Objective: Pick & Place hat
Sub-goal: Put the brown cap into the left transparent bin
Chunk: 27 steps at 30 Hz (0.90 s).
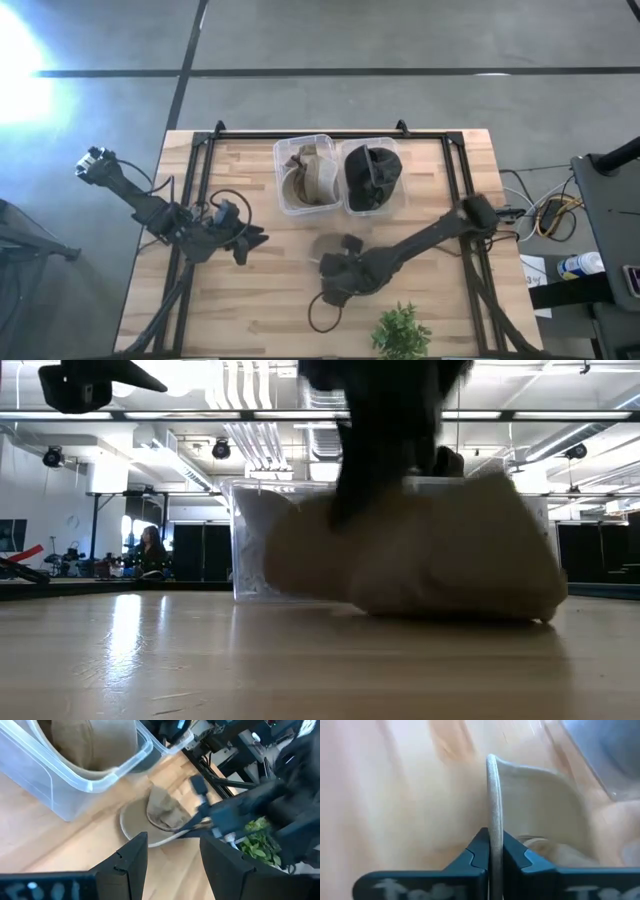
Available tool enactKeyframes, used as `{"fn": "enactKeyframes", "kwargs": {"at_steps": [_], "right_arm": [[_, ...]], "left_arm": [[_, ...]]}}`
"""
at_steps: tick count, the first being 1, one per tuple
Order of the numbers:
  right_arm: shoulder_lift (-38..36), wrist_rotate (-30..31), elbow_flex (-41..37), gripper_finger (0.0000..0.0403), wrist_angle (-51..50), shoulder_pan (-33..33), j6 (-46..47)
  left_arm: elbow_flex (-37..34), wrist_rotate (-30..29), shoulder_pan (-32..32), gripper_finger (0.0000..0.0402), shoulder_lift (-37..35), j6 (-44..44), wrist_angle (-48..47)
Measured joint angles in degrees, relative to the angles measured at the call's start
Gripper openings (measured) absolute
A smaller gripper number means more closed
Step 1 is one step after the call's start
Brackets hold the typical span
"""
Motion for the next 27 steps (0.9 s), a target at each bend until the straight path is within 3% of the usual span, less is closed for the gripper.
{"fn": "enactKeyframes", "kwargs": {"at_steps": [3, 5, 10, 12, 18, 23, 27], "right_arm": [[-6.5, 0.3, 0.2, 0.0013, 5.9, -0.8, 3.1], [-12.3, 3.7, -0.9, 0.0013, 13.3, -1.6, 3.4], [-24.9, 15.6, -4.6, 0.0013, 31.8, -4.9, -6.0], [-28.4, 16.6, -6.6, 0.0013, 36.5, -8.4, -7.5], [-28.5, 4.3, -13.5, 0.0013, 46.2, -22.2, -2.9], [-22.0, -1.5, -18.1, 0.0013, 49.6, -30.4, 4.7], [-14.6, -8.2, -19.1, 0.0013, 54.5, -33.3, 8.4]], "left_arm": [[0.0, 2.1, 0.0, 0.0174, 0.0, -0.4, 0.0], [0.0, 3.2, 0.0, 0.0174, 0.0, -0.5, 0.1], [0.0, 3.4, 0.0, 0.0174, 0.0, 0.1, 0.1], [0.0, 3.2, 0.0, 0.0174, 0.0, 0.8, 0.1], [0.0, 2.4, 0.0, 0.0174, 0.0, 1.3, 0.1], [0.0, 2.4, 0.0, 0.0174, 0.0, 1.3, 0.1], [0.0, 2.2, 0.0, 0.0174, 0.0, 1.2, 0.1]]}}
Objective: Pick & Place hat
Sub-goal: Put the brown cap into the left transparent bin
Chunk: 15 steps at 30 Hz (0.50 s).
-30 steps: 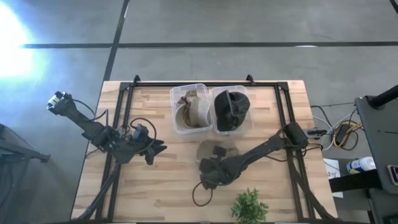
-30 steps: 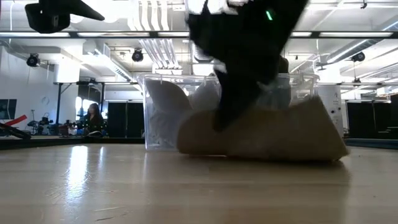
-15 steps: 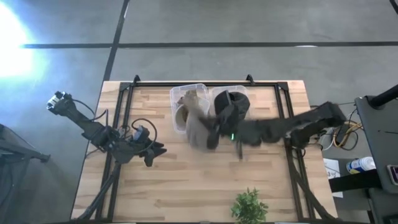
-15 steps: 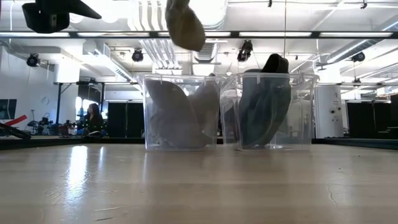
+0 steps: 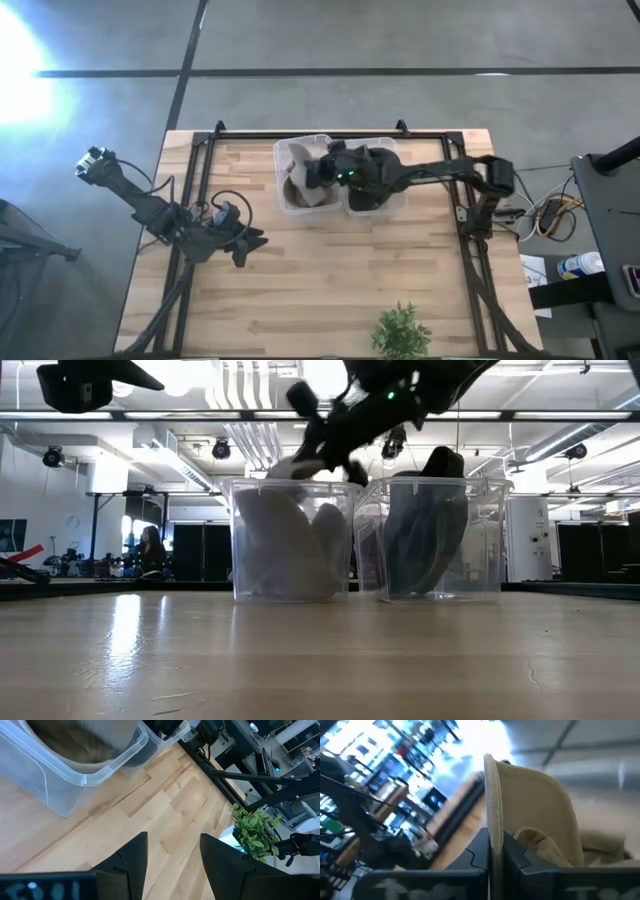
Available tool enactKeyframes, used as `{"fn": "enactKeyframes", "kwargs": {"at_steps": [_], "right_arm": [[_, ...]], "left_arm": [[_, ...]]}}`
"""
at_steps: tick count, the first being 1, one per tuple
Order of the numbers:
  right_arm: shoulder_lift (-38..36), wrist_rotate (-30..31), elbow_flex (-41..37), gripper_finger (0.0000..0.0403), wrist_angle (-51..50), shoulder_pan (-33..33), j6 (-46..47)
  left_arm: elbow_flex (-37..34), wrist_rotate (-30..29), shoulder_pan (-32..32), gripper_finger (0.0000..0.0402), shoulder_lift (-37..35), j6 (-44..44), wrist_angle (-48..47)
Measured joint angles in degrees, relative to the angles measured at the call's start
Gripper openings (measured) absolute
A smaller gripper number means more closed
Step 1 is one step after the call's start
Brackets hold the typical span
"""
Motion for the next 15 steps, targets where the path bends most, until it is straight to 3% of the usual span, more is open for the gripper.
{"fn": "enactKeyframes", "kwargs": {"at_steps": [6, 15], "right_arm": [[7.5, -0.3, 3.9, 0.0013, -2.0, 0.4, -0.1], [10.2, -0.7, 19.1, 0.0031, -25.8, 1.0, -10.6]], "left_arm": [[0.0, 0.0, 0.0, 0.0174, 0.0, 0.0, 0.0], [0.0, 0.0, 0.0, 0.0174, 0.0, -0.1, 0.0]]}}
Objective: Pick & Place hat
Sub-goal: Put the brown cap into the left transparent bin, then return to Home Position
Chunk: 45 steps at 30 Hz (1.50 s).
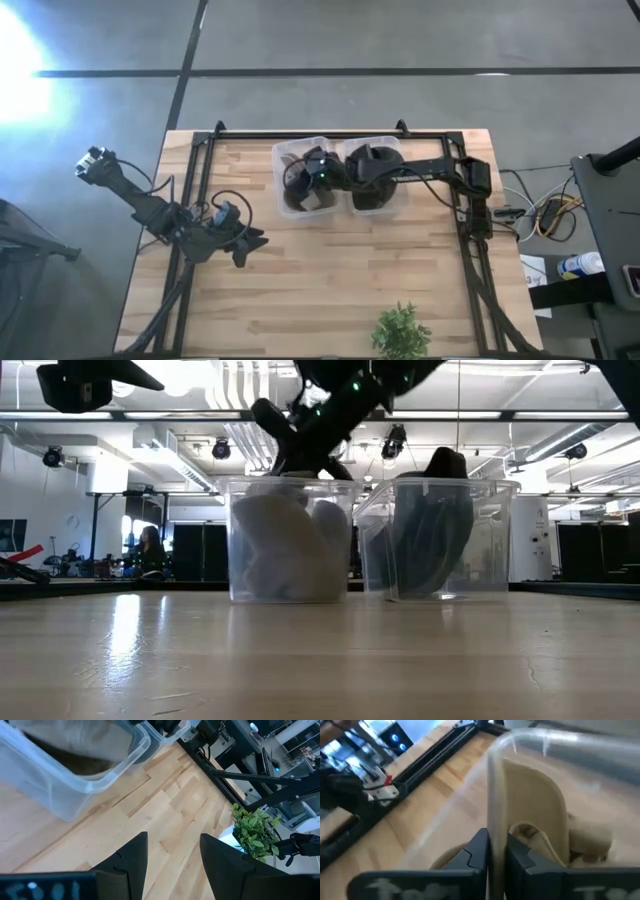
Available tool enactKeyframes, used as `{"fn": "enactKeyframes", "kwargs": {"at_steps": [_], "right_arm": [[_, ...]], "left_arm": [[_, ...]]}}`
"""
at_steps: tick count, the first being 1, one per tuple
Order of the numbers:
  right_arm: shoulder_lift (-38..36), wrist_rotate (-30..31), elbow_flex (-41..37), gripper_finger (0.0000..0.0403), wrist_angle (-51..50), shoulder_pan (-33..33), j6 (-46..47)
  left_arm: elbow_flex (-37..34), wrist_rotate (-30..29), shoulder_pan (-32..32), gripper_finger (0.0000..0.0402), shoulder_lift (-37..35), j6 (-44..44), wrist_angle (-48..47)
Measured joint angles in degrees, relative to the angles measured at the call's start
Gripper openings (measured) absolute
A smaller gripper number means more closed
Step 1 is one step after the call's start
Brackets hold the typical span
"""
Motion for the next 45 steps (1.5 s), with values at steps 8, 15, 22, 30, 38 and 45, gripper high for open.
{"fn": "enactKeyframes", "kwargs": {"at_steps": [8, 15, 22, 30, 38, 45], "right_arm": [[-1.6, 4.5, 10.7, 0.0104, -16.3, 0.0, -6.0], [-4.6, 7.2, 12.1, 0.0140, -28.6, 1.0, -8.8], [-19.8, 5.3, 9.7, 0.0141, -27.4, 7.9, -14.5], [-39.2, 8.3, -9.5, 0.0132, -27.3, 18.1, -3.9], [-59.6, 32.0, -26.7, 0.0130, -30.0, 27.6, 3.1], [-76.1, 28.5, -35.9, 0.0136, -32.0, 28.0, 9.8]], "left_arm": [[0.0, 0.0, 0.0, 0.0174, 0.0, 1.1, 0.1], [0.0, 0.0, 0.0, 0.0174, -0.7, 1.6, 2.2], [0.0, 0.0, 0.2, 0.0174, -3.4, 16.3, 12.8], [0.0, 9.8, 3.8, 0.0174, -5.3, 40.9, 20.9], [-3.6, 24.6, 18.7, 0.0174, -10.4, 44.7, 19.5], [-9.8, 22.8, 30.0, 0.0174, -16.8, 33.5, 13.1]]}}
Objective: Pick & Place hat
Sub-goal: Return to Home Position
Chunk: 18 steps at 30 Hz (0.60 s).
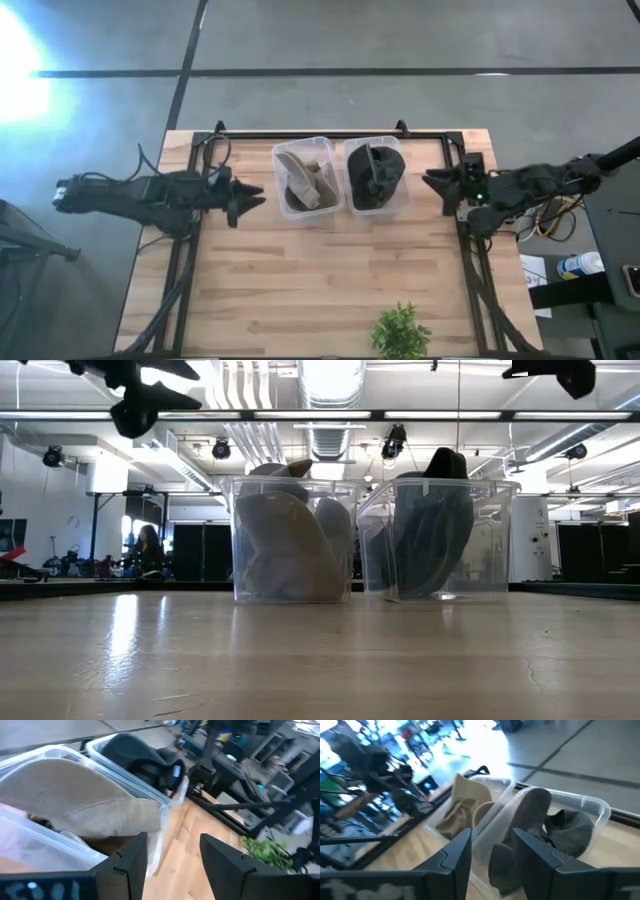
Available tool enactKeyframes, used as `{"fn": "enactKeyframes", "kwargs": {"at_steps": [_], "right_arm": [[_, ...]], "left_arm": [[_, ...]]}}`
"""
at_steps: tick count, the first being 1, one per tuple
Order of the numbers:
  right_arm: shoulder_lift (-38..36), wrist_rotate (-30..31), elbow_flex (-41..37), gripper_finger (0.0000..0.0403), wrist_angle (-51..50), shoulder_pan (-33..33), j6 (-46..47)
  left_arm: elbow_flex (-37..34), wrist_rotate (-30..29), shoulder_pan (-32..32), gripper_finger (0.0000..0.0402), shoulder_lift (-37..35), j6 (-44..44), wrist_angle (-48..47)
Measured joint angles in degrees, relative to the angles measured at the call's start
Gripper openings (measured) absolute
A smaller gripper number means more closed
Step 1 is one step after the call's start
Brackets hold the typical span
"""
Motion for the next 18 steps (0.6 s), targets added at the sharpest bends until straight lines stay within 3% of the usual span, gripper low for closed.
{"fn": "enactKeyframes", "kwargs": {"at_steps": [4, 10, 14, 18], "right_arm": [[-7.1, -1.4, -6.8, 0.0133, 7.8, 0.0, -6.0], [-16.8, -11.1, -20.7, 0.0126, 28.8, 0.0, -18.2], [-22.0, -13.6, -29.1, 0.0126, 37.1, -0.1, -21.7], [-26.8, -15.8, -35.2, 0.0131, 41.3, 0.0, -21.9]], "left_arm": [[-5.7, 6.2, 0.5, 0.0174, -3.6, 5.0, 7.7], [-18.0, 18.8, 2.6, 0.0174, -10.0, 6.3, 26.4], [-24.8, 20.3, 3.4, 0.0174, -14.2, 5.7, 32.8], [-28.7, 20.1, 4.3, 0.0174, -17.9, 5.3, 33.1]]}}
